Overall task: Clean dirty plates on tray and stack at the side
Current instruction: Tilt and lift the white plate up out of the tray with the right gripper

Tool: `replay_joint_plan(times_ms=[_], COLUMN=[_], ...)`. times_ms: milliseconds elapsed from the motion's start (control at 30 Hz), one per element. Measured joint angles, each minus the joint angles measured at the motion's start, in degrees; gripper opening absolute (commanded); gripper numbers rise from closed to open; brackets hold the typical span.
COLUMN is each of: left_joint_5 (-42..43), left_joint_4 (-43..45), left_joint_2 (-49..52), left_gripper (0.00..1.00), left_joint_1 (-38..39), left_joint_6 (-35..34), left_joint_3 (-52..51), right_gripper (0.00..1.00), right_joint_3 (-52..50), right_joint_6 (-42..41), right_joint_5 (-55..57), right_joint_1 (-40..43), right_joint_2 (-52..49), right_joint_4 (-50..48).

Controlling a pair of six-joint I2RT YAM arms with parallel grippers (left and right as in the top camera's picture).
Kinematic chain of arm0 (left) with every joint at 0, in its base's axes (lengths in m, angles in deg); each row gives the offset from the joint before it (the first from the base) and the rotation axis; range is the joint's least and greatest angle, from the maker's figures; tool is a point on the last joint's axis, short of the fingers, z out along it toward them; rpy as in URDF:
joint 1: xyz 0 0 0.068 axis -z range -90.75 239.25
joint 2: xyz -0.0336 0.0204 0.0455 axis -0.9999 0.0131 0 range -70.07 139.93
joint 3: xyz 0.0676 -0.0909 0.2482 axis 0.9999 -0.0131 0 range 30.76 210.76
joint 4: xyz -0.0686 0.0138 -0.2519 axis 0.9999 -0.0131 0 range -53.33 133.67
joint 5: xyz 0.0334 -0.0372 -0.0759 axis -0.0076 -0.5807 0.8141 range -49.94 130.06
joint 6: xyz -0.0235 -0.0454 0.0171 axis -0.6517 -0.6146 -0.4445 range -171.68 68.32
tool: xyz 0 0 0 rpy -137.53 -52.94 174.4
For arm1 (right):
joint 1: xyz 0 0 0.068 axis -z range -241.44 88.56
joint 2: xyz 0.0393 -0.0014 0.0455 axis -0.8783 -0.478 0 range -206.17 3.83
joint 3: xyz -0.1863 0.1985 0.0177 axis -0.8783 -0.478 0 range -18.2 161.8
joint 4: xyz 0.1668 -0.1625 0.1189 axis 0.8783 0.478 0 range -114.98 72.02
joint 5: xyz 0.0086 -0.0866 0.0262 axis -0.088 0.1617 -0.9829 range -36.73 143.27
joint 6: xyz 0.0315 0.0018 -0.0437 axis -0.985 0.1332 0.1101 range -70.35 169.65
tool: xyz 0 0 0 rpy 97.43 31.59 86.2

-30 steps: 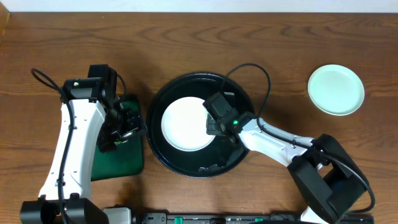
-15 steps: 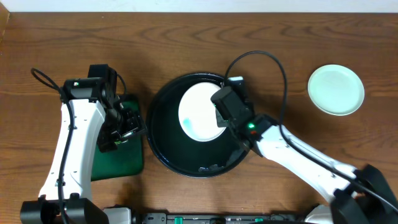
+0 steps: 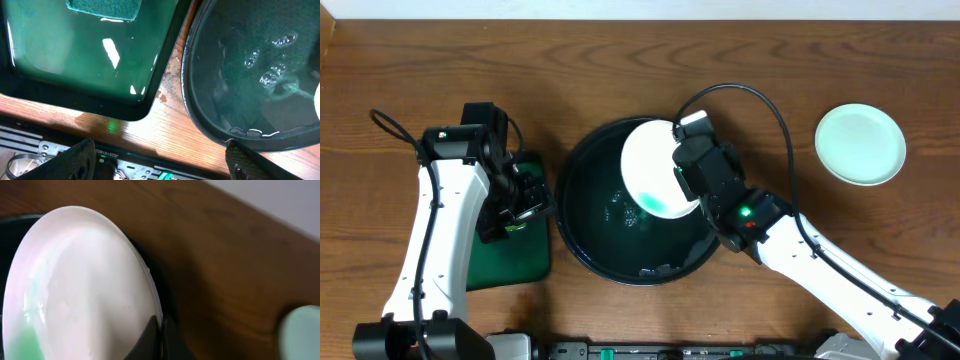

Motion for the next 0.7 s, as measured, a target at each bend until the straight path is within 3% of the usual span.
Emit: replay_joint_plan(times_ms=[267,700], left_joint_5=[-0.02,0.0], left_joint_4=[0.17,0.59], left_joint_2=[0.0,0.0], left_gripper=[0.84,0.83], left_joint_1=[0.0,0.0], left_joint_6=[0.02,0.02], left_joint_3=[0.0,0.0], right_gripper=[0.01,0.01], right_joint_3=[-0.04,-0.09], right_joint_6=[14.84,40.37], right_joint_5=[8.87,27.3], right_joint_1=[-1.68,-12.68], right_joint_2=[0.0,0.0], right_joint_4=[-3.54,-13.03])
